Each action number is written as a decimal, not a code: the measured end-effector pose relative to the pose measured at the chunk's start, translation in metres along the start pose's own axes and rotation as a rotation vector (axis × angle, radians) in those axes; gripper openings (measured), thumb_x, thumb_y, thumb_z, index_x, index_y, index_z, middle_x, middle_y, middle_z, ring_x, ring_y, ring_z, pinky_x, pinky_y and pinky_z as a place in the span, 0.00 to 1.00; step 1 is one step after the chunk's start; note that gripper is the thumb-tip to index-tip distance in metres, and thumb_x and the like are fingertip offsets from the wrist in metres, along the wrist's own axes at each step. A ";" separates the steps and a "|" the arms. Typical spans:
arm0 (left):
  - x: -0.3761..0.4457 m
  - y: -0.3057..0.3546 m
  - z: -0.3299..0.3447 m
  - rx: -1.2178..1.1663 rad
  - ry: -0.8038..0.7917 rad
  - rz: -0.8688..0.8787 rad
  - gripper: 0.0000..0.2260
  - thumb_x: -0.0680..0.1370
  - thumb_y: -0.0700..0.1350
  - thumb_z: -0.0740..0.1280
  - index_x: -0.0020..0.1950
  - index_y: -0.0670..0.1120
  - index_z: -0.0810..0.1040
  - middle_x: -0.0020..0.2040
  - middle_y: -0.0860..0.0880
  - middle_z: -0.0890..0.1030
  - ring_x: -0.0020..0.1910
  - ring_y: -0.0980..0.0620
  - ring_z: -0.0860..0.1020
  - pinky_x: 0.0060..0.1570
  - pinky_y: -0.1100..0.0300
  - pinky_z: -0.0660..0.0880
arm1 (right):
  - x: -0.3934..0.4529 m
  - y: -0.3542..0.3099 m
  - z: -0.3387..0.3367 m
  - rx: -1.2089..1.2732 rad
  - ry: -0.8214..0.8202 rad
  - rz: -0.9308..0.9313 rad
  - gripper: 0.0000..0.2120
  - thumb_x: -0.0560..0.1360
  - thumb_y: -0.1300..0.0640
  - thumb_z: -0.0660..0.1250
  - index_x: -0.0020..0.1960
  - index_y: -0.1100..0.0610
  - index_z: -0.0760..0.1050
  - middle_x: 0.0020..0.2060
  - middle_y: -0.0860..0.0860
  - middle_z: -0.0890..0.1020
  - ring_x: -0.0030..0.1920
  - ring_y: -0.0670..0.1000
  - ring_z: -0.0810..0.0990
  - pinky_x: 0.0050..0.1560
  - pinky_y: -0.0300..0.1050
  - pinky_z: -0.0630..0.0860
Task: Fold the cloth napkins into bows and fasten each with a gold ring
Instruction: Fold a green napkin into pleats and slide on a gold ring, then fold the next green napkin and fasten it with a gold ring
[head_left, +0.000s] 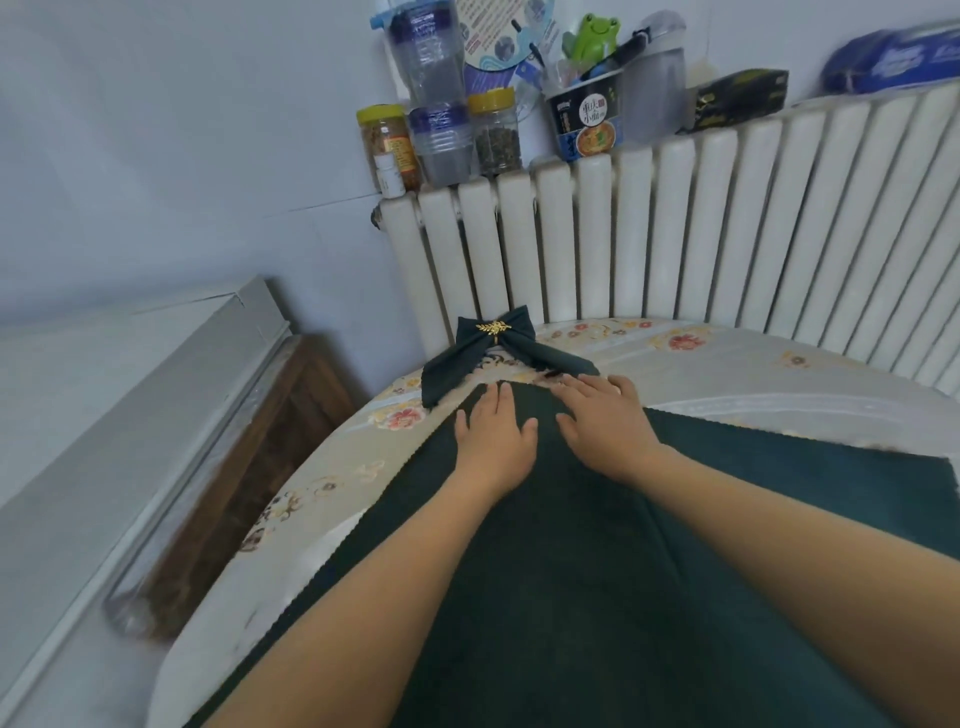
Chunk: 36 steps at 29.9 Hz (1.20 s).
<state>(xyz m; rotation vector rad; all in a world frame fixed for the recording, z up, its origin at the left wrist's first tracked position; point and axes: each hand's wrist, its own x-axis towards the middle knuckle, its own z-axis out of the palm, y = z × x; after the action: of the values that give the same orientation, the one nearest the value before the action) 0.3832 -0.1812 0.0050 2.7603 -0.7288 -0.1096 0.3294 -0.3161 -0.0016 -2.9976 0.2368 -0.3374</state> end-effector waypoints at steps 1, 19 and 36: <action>-0.009 0.002 0.003 -0.004 0.003 0.002 0.27 0.82 0.53 0.52 0.78 0.43 0.49 0.78 0.46 0.49 0.77 0.49 0.49 0.74 0.48 0.45 | -0.007 0.000 -0.001 0.013 0.006 0.003 0.22 0.80 0.50 0.53 0.74 0.51 0.60 0.74 0.49 0.63 0.74 0.49 0.59 0.72 0.51 0.49; -0.272 0.029 0.015 -0.021 -0.199 0.056 0.22 0.80 0.56 0.58 0.73 0.49 0.65 0.76 0.49 0.59 0.74 0.50 0.56 0.71 0.52 0.53 | -0.266 -0.028 -0.048 0.208 -0.175 -0.135 0.21 0.79 0.46 0.58 0.70 0.48 0.67 0.66 0.44 0.72 0.67 0.46 0.66 0.68 0.41 0.60; -0.374 0.033 0.028 -0.301 -0.164 -0.002 0.14 0.68 0.57 0.74 0.49 0.62 0.73 0.72 0.55 0.61 0.74 0.53 0.54 0.73 0.53 0.48 | -0.376 -0.006 -0.083 0.308 -0.451 -0.079 0.21 0.64 0.40 0.75 0.52 0.35 0.70 0.68 0.40 0.63 0.69 0.47 0.58 0.67 0.46 0.57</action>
<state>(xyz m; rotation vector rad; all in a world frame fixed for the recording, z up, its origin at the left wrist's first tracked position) 0.0385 -0.0309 -0.0116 2.4842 -0.6870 -0.4150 -0.0506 -0.2550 -0.0002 -2.6857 0.0183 0.2739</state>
